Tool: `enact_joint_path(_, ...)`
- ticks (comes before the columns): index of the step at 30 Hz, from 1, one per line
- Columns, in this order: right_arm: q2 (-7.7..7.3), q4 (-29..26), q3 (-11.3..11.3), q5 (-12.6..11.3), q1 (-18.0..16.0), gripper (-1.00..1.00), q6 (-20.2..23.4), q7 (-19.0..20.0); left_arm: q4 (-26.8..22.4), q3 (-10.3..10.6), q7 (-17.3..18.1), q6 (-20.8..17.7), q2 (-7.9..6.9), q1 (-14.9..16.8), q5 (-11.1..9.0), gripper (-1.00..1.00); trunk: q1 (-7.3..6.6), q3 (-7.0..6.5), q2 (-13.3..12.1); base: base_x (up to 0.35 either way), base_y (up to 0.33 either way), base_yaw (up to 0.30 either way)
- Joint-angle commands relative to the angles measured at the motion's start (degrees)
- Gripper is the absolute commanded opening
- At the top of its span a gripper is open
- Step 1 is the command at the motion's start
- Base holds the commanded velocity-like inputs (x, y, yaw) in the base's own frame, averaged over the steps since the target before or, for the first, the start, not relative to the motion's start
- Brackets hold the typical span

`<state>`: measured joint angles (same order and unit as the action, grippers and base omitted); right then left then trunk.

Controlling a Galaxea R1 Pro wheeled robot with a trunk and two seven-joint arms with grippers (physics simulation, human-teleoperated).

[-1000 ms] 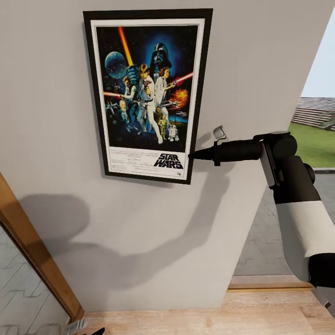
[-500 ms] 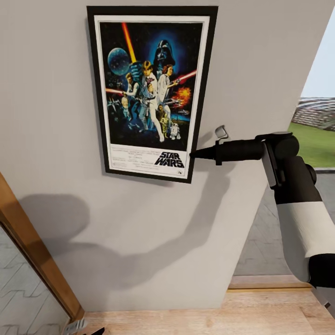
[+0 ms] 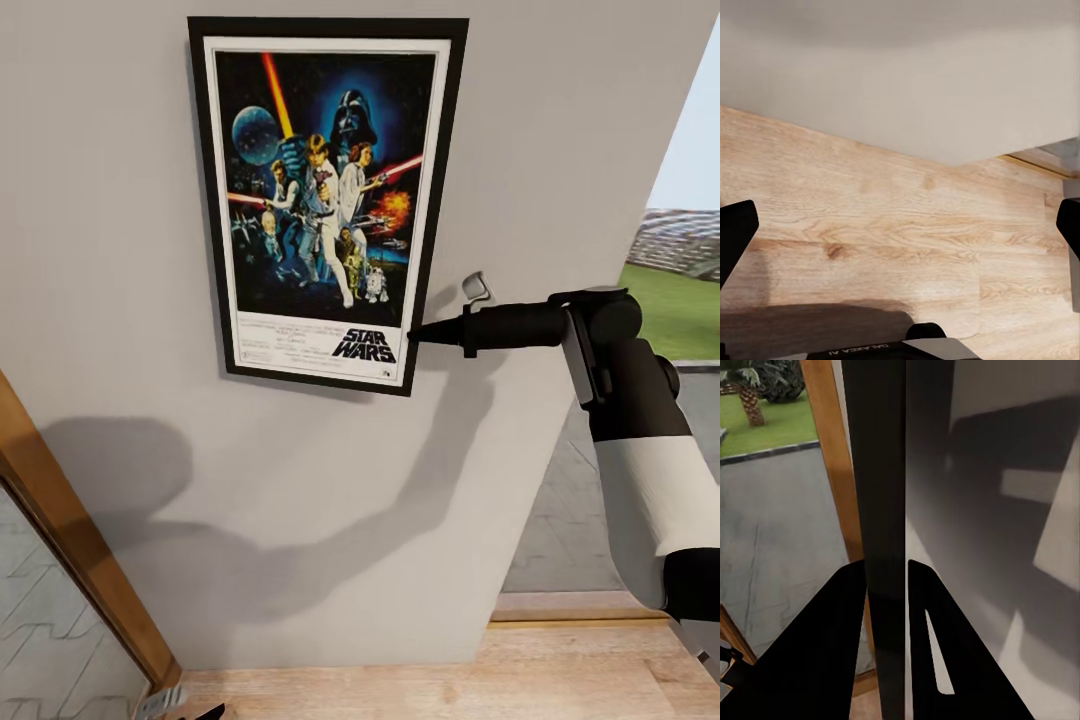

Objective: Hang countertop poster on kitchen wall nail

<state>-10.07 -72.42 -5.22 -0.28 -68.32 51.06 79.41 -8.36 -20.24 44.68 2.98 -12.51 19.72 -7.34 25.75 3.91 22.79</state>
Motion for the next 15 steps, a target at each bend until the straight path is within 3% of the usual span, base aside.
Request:
enact_joint_path(1, -0.03, 0.00, -0.06, -0.06, -0.07, -1.00, 0.62, 0.22, 0.10, 0.47, 0.12, 0.27, -0.04, 0.06, -0.57, 1.00, 0.04, 0.13, 0.13, 0.000, 0.000, 0.000)
enact_joint_path(15, -0.03, -0.16, -0.06, -0.08, 0.68, -1.00, -0.44, 0.29, 0.10, 0.47, 0.14, 0.27, -0.03, 0.06, -0.57, 1.00, 0.04, 0.13, 0.13, 0.000, 0.000, 0.000)
